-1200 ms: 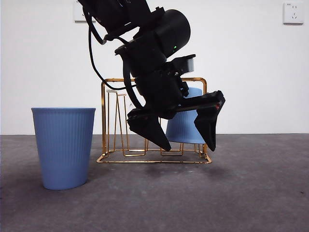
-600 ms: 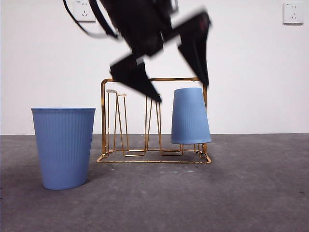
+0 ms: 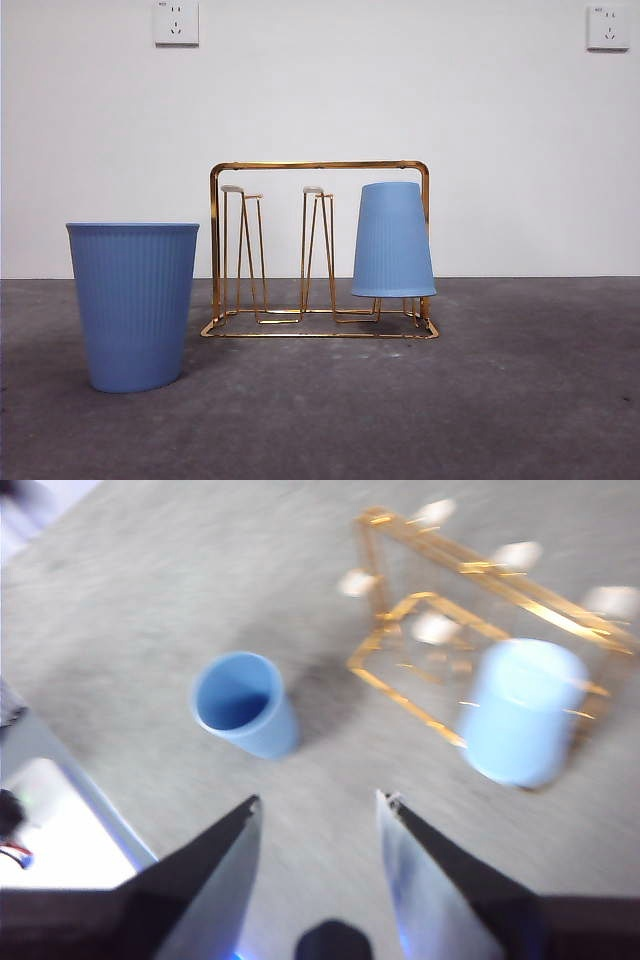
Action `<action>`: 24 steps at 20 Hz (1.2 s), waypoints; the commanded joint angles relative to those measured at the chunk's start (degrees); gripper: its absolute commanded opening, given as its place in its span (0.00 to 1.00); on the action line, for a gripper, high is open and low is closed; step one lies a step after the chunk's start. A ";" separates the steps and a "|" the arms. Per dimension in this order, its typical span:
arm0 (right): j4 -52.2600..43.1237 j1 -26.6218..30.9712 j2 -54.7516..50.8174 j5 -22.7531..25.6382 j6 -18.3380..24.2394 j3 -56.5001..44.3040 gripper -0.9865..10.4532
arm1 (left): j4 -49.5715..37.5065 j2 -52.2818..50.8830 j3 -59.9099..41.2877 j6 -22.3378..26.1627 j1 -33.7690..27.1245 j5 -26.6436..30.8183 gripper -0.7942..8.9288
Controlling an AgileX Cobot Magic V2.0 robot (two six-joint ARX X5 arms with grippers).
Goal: Pick up cup 1,put cup 1 in the cup rack,pick up cup 2,put cup 2 in the cup rack
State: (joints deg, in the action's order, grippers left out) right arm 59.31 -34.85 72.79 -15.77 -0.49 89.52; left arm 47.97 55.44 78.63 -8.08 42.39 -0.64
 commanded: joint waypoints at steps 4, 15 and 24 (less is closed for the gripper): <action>-10.38 -6.23 14.16 -0.74 -4.59 -0.42 0.42 | 8.37 -9.05 -0.44 0.79 -0.50 7.37 0.60; -23.41 -15.50 35.12 9.25 -6.86 -0.24 0.42 | 17.59 -15.34 -0.48 -1.64 -0.46 9.68 0.60; -25.99 -15.45 42.21 10.19 -8.46 -0.20 0.16 | 15.32 -15.32 -0.48 -2.95 -0.46 7.67 0.60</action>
State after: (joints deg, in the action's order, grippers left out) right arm 33.76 -50.19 114.26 -5.78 -8.40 89.52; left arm 63.92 40.32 78.63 -10.48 42.04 7.16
